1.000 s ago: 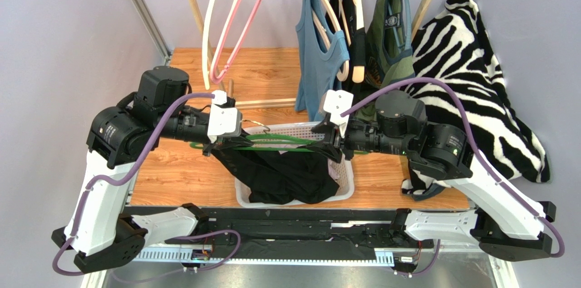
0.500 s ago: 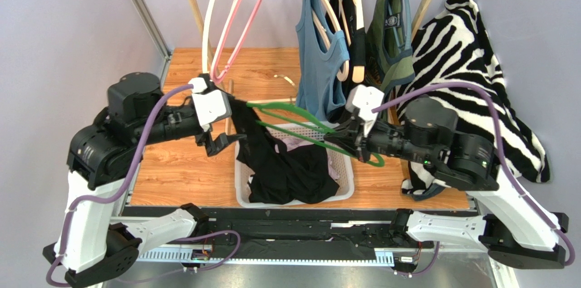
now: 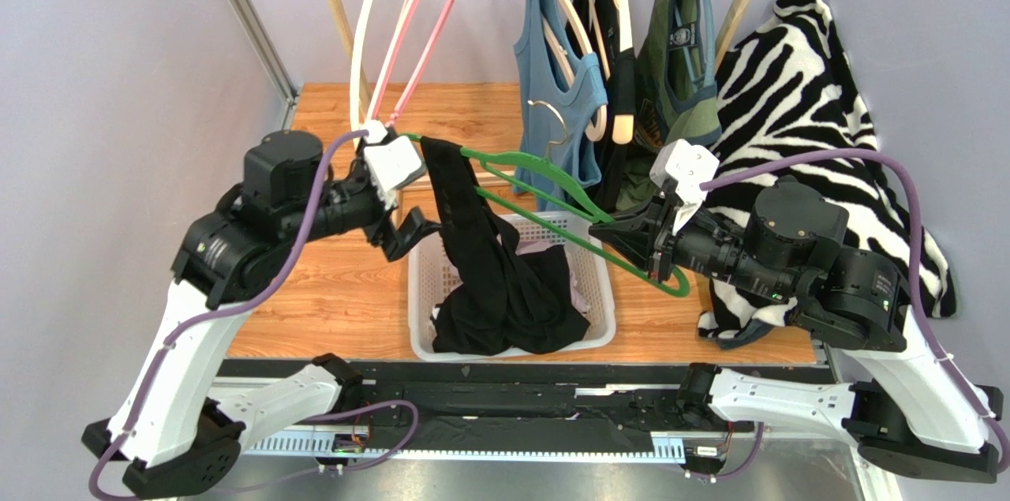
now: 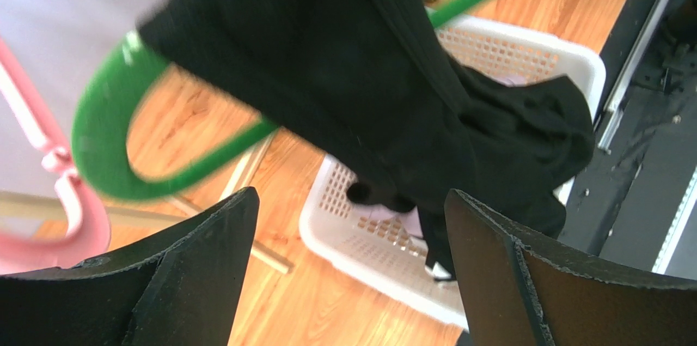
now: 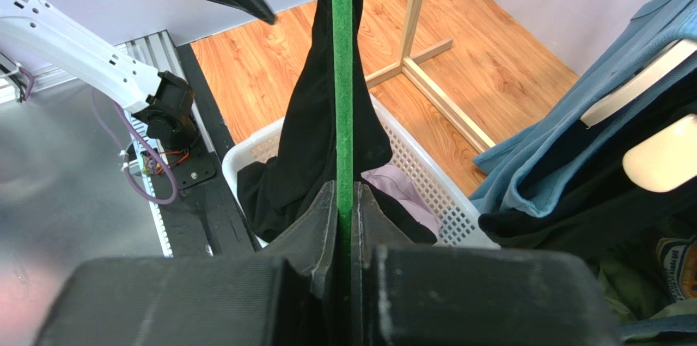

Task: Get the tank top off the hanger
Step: Hang the tank top on the hanger.

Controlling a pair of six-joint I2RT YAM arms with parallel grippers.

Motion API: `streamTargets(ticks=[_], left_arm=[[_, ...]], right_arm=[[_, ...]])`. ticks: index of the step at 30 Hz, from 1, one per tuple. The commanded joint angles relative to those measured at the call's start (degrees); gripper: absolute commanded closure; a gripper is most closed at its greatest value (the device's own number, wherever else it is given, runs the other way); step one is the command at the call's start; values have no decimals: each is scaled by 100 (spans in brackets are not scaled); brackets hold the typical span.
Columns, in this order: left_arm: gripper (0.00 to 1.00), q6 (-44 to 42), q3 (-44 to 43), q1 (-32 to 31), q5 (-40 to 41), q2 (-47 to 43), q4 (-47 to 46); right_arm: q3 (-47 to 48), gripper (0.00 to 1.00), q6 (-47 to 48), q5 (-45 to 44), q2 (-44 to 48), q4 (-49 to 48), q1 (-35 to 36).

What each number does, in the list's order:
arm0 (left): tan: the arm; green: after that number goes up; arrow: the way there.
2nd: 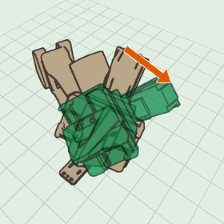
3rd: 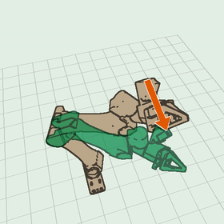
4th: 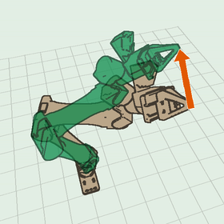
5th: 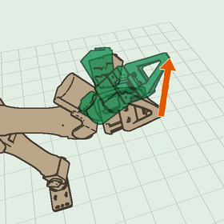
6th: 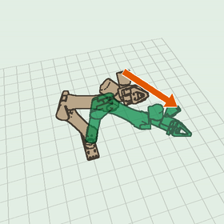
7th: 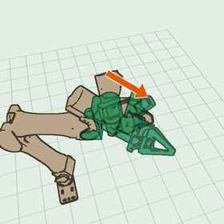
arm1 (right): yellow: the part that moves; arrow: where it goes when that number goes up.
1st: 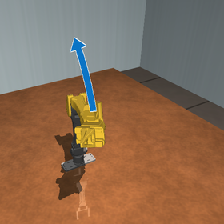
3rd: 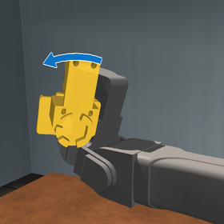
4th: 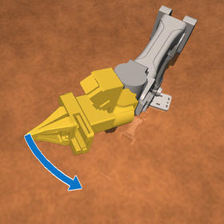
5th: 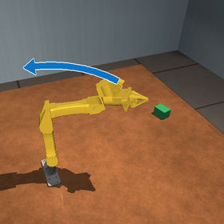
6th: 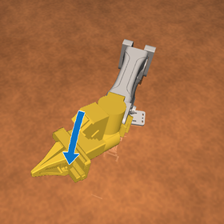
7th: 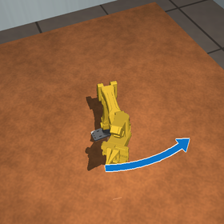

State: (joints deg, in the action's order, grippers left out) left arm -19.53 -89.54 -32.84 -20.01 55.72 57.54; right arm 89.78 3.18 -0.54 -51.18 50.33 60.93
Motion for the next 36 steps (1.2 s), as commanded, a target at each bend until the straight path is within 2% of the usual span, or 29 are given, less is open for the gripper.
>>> streamTargets(ticks=[1,6,9,14,17,18,19,24,27,31,36], left_arm=[[11,633,-283,32,-143,123,-638],[22,1030,-354,32,-328,342,-867],[38,1162,-319,32,-416,474,-955],[53,1223,-363,32,-609,571,-1017],[74,1215,-380,58,-714,597,-1043],[93,1197,-380,58,-741,606,-1025],[100,1188,-406,76,-741,606,-1034],[100,1153,-591,137,-803,527,-920],[100,1048,-924,199,-584,492,-797],[100,872,-1566,304,-118,501,-630],[100,705,-1708,340,637,527,-708]], right_arm=[[-13,100,-203,-26,46,-471,-19],[-83,100,-265,168,108,-532,-19],[-127,100,-274,177,152,-559,-19],[-224,100,-274,177,222,-541,-11],[-250,100,-274,142,249,-533,-11],[-250,100,-274,124,257,-524,-11],[-250,100,-274,98,266,-489,-11],[-268,100,-283,62,389,-322,-19],[-303,100,-283,-263,564,-103,-19],[-303,100,-439,-535,846,302,-19],[-66,100,-643,-483,1162,1047,-11]])
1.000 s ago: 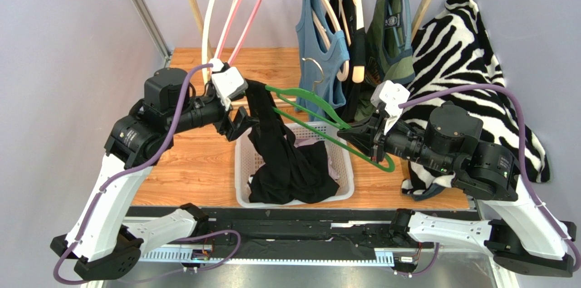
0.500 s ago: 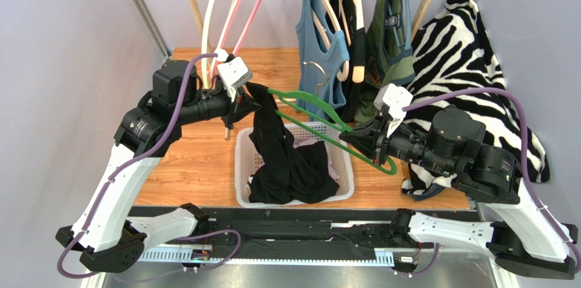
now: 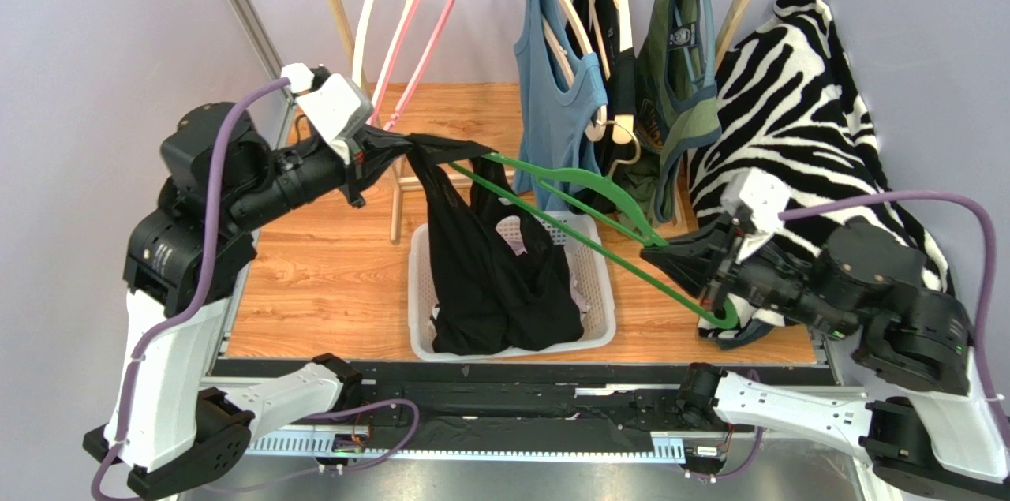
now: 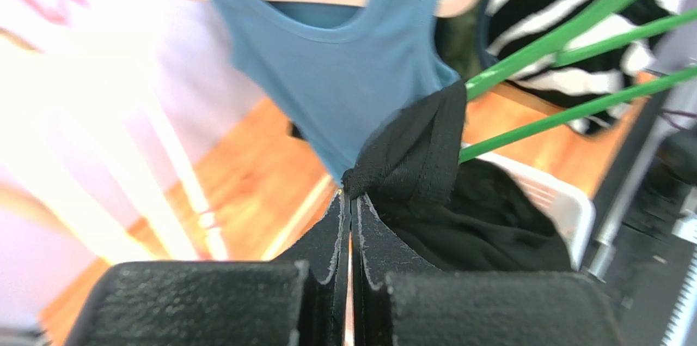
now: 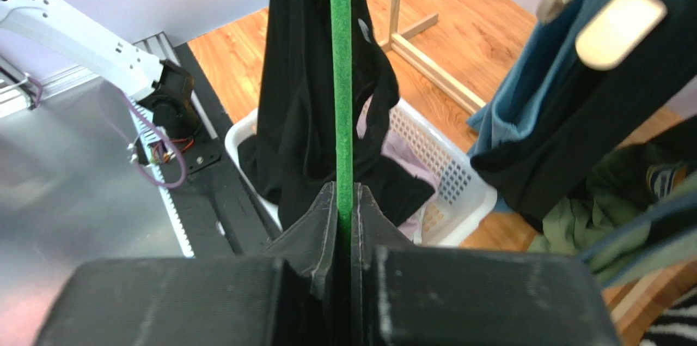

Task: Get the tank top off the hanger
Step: Hang the tank top on the hanger.

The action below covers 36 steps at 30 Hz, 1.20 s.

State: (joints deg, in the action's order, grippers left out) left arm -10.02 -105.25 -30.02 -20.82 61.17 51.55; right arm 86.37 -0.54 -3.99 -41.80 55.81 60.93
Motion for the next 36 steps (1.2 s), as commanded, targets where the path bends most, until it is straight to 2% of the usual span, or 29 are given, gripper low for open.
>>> streamTargets(ticks=[1,7,10,13,16,17,19,21,22,25,28,32,36], left_arm=[[100,-246,-110,58,780,-8,-145],[100,-176,303,67,448,88,-207],[100,-123,698,67,-202,132,-207],[99,-175,980,14,-870,159,-119],[65,-552,1121,-257,-1196,211,258],[51,-771,1156,-311,-1231,220,346],[46,-1001,1296,-451,-1354,168,592],[46,-1300,1532,-557,-1407,37,698],[46,-1361,1656,-592,-1399,-8,690],[46,-1450,2104,-663,-1162,-87,637],[39,-1415,2360,-663,-959,-192,567],[24,-1213,2395,-663,-924,-570,567],[20,-1326,2342,-663,-766,-851,961]], right_arm=[[415,100,-333,-24,295,649,-19],[1126,100,-553,713,418,1388,-19],[1347,100,-579,409,489,1161,-11],[1348,100,-553,-344,463,608,-19],[1382,100,-553,-1127,-37,299,-11],[1470,100,-562,-1261,-300,307,-19],[1908,100,-605,-1516,-1105,430,-19],[2539,100,-702,-1683,-1636,605,-11],[2778,100,-763,-1893,-2186,650,-28],[3507,100,-852,-2306,-2867,694,-19],[3982,100,-843,-2614,-3553,607,-19],[4544,100,-676,-2870,-4239,457,-19],[5222,100,-396,-3248,-4941,492,-19]])
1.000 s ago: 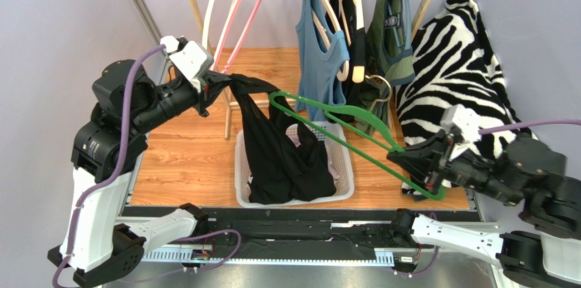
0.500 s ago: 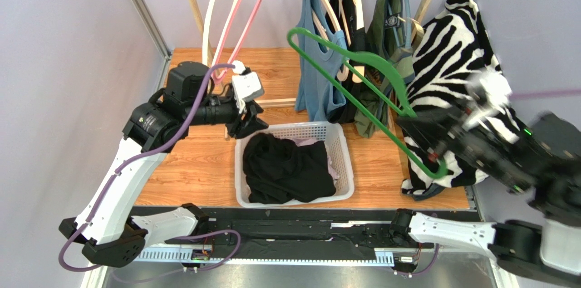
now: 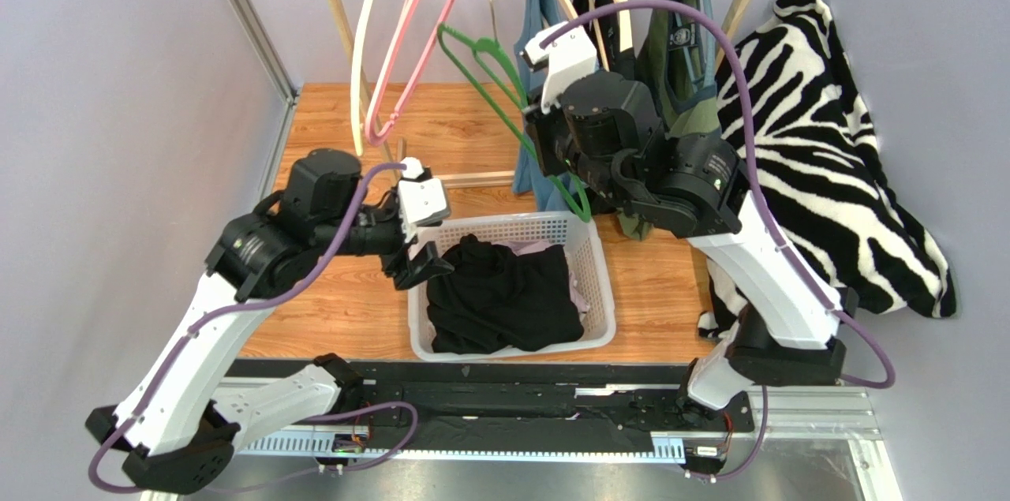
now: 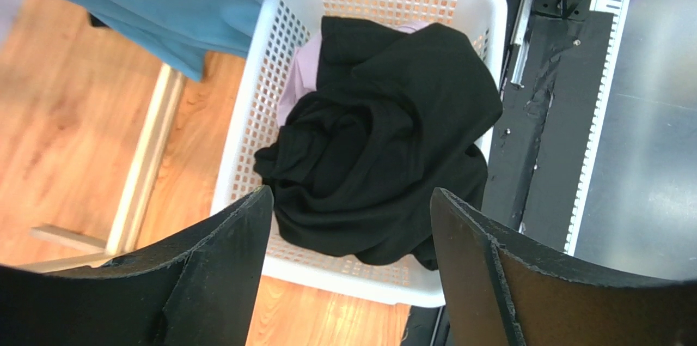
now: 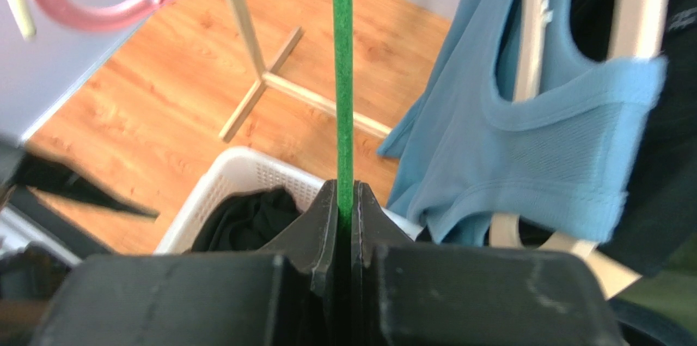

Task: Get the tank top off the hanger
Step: Hang the tank top on the hanger, then place the hanger at the clothesline.

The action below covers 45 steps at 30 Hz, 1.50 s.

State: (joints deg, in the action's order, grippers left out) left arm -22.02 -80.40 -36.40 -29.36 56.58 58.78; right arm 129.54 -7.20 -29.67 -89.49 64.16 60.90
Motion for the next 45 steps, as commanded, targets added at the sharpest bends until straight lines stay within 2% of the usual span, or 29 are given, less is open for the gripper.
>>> streamTargets(ticks=[1,4,11,15,21,30,36,45], left_arm=[[20,-249,-116,-16,89,-454,308],[19,-338,42,1,115,-674,458],[18,-435,51,212,-192,-938,731],[18,-461,42,248,-254,-920,731],[18,-514,86,265,-272,-964,696],[17,-584,-55,283,-263,-1052,784],[16,-593,-46,283,-210,-1114,819],[16,-602,-19,292,-306,-1131,836]], right_arm=[[1011,100,333,-837,-252,-352,-26],[1311,100,535,-1058,-542,-395,-52],[1320,100,983,-1374,-868,-896,-140],[1364,100,1492,-1646,-1140,-1641,-210],[1689,100,2126,-1498,-1597,-2566,-447],[1531,100,1854,-717,-1922,-3120,-1089],[1742,100,1907,-593,-2335,-3261,-1256],[1417,100,1661,-470,-2380,-3235,-1423]])
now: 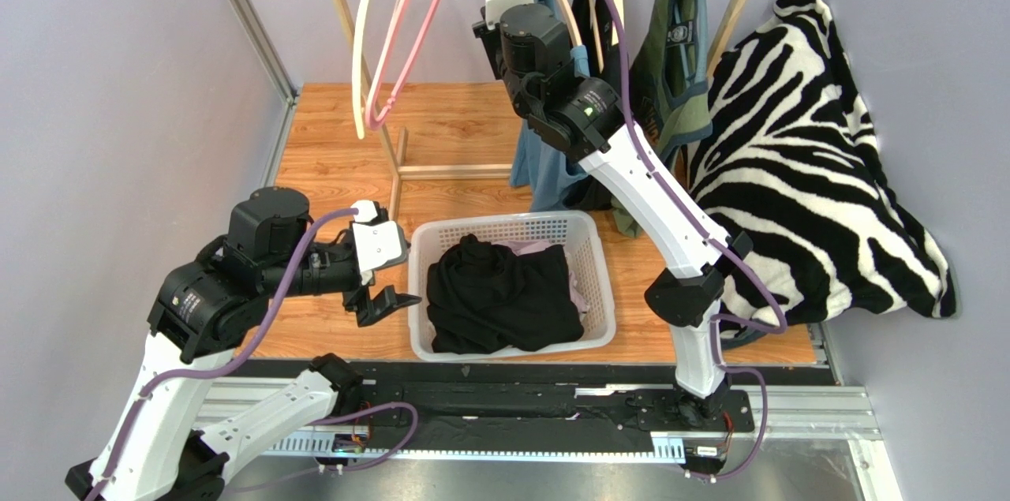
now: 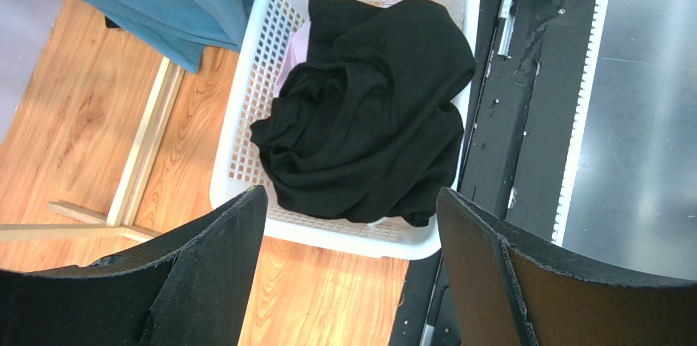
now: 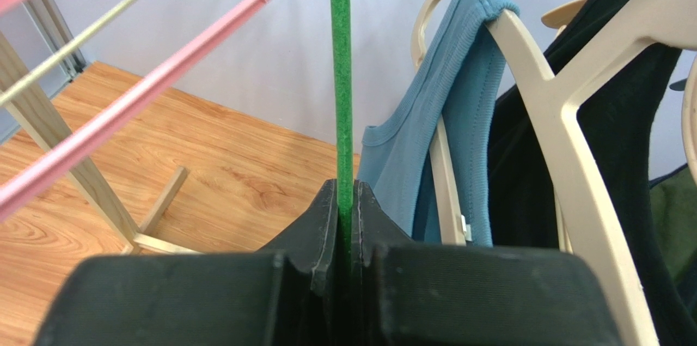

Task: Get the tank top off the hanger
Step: Place the hanger at the clothesline.

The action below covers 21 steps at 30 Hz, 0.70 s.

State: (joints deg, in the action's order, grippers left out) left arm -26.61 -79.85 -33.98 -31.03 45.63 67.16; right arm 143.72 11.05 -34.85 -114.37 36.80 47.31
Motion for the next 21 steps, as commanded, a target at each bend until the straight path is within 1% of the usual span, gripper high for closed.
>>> streamTargets(ticks=[1,4,10,15,19,21], left_arm=[[16,-134,-83,58,-149,-36,-1],[16,-143,-74,93,-184,-36,-9],[15,-116,-118,119,-220,-54,8],[15,-125,-92,119,-228,-89,17],[15,-125,-57,119,-255,-107,-9],[15,-125,-57,119,-255,-115,-9]], right_arm=[[-28,100,-182,57,108,-489,-81],[-134,100,-348,180,90,-410,-73],[235,100,-683,198,-226,-112,-73],[218,100,-902,137,-297,-50,-73],[279,100,-1070,242,-393,-15,-73],[358,100,-1307,320,-507,3,-64]])
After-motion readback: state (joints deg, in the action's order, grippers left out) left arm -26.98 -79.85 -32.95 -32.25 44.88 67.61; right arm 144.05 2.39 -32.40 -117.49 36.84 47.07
